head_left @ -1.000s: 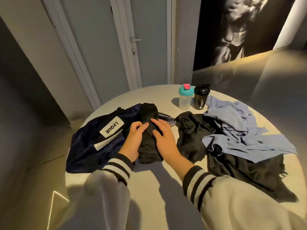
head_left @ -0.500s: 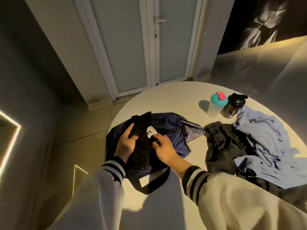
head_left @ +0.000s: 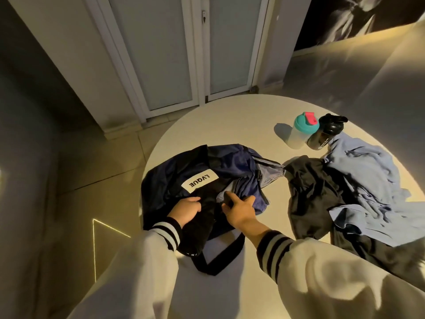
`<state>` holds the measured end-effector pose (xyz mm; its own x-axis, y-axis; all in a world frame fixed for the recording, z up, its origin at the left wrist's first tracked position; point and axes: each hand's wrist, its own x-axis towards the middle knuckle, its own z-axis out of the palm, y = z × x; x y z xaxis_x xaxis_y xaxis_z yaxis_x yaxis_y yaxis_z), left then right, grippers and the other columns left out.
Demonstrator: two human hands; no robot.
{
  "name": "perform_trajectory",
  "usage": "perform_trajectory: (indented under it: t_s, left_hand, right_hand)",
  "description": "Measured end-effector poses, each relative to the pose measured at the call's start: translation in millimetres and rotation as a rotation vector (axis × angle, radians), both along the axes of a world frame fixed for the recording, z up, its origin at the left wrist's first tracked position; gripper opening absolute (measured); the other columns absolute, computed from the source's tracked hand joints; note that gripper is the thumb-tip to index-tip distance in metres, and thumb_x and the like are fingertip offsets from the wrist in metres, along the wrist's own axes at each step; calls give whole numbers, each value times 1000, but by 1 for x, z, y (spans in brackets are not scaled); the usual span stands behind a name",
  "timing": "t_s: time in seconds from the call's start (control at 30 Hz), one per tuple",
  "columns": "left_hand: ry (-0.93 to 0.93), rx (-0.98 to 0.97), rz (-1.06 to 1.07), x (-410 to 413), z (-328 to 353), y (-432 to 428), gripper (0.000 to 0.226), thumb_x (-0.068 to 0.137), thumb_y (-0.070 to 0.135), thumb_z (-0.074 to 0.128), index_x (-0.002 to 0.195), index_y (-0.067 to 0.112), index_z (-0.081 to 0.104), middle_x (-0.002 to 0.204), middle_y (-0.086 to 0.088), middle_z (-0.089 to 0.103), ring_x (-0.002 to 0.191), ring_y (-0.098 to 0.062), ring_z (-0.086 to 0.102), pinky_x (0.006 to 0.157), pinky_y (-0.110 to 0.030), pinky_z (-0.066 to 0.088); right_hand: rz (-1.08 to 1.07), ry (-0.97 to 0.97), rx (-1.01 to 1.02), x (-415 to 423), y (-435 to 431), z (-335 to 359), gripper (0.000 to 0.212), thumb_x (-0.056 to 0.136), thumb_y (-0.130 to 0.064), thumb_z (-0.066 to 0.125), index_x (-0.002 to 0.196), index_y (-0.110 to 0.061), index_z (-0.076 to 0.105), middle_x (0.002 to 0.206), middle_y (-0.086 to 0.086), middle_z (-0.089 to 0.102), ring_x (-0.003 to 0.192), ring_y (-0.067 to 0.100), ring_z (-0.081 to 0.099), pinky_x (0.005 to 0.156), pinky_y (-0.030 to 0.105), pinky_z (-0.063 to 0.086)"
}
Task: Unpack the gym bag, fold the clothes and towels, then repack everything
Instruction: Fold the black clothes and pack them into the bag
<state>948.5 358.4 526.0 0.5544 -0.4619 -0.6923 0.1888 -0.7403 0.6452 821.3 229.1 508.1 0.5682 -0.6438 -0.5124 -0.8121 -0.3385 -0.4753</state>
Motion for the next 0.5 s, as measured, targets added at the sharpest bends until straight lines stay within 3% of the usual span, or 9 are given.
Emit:
perform_trajectory:
  t_s: [0.17,0.23,0.33,0.4,0.5]
  left_hand:
    - [-28,-5,43,12,-6,-8,52,95,9,52,146,21,53,144,-9,54,130,-28,52,113,-42,41]
    - [-25,-13,82,15,-9,-11,52,96,9,51,146,22,52,145,-10,53,130,-30,52,112,-43,42]
    - [-40,-12,100,17,-13,-18,52,97,10,50,148,22,49,147,-11,51,133,-30,50,113,-44,40]
    - [-71,-24,101,17,-16,-21,54,98,10,48,150,22,46,149,-10,50,133,-30,50,114,-44,41]
    - [-116,-76,155,15,-16,-23,56,99,9,46,152,25,42,149,-10,49,133,-29,50,113,-44,41]
  right_hand:
    - [-46,-92,4,6,6,2,53,97,-20,61,147,-26,45,137,16,28,107,41,58,106,35,41]
    - [-29,-205,-21,10,12,2,48,95,-6,59,141,-17,54,127,14,32,103,33,50,106,23,36]
    - [-4,-308,-35,16,18,2,42,94,1,56,134,-9,60,118,11,34,108,28,42,94,6,21]
    - [-8,-309,-10,17,21,6,46,91,5,55,136,-9,58,118,11,33,115,30,42,94,6,20]
    - [-27,-267,-6,2,24,11,49,90,3,54,136,-13,58,114,6,30,115,33,45,102,19,30]
